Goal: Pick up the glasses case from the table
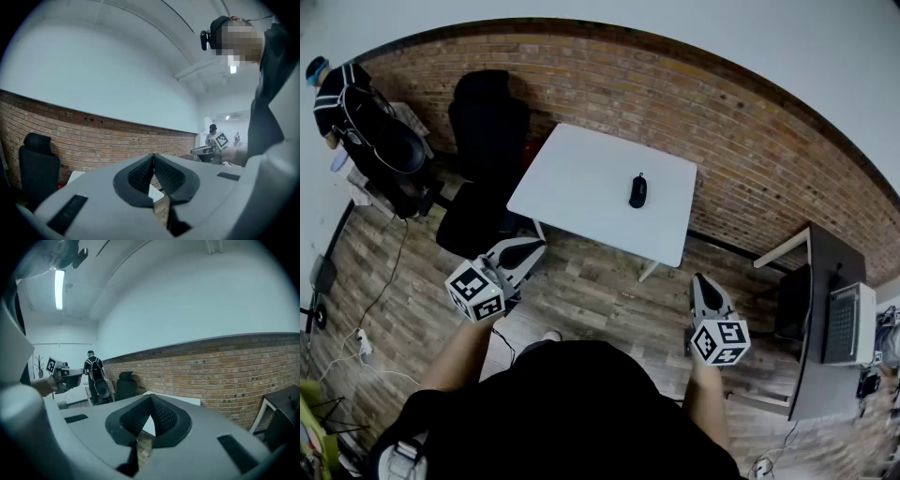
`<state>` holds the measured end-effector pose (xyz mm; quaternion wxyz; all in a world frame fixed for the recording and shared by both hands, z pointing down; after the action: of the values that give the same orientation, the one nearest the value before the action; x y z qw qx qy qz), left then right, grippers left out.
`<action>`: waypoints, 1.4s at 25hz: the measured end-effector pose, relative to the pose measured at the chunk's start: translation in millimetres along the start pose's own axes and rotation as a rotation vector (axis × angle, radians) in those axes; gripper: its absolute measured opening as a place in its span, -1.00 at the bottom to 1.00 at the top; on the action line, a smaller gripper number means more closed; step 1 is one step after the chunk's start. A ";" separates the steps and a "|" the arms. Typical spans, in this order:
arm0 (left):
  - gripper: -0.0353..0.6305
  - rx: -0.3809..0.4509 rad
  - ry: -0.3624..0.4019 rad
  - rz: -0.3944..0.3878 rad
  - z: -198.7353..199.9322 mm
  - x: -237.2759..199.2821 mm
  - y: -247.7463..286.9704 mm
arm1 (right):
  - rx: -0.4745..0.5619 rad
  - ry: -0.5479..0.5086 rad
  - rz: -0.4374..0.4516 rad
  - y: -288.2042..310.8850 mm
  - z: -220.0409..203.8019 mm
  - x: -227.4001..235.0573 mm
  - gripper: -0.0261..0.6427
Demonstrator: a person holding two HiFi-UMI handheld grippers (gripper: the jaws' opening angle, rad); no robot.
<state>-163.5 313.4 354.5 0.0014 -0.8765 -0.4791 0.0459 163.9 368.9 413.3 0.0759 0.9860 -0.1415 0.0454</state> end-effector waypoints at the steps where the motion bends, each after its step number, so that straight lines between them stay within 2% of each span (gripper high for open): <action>1: -0.86 0.000 0.005 -0.002 -1.5 1.9 1.1 | -0.004 0.004 0.002 -1.3 -2.0 2.2 -0.88; 19: -0.86 -0.045 0.006 0.041 -21.8 24.9 16.9 | -0.018 0.067 0.028 -5.4 -24.4 41.4 -0.88; 27: -0.86 -0.053 -0.014 0.062 -29.1 12.5 16.4 | -0.057 0.074 0.086 14.7 -28.5 33.4 -0.88; 35: -0.86 -0.063 -0.018 0.034 -33.1 -18.7 29.1 | -0.081 0.069 0.067 47.2 -29.5 33.0 -0.88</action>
<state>-146.5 283.3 387.6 -0.0311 -0.8838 -0.4653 0.0386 179.9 320.0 452.5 0.1192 0.9746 -0.1735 0.0759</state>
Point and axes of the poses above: the fingertips, and each gripper's own axes: y forward along the fingers, x to its right, z out of its top, the point moved 1 cm from there along -y, backward along the fingers, and after that the axes turned 6 degrees about x, right-handed, at the moved point
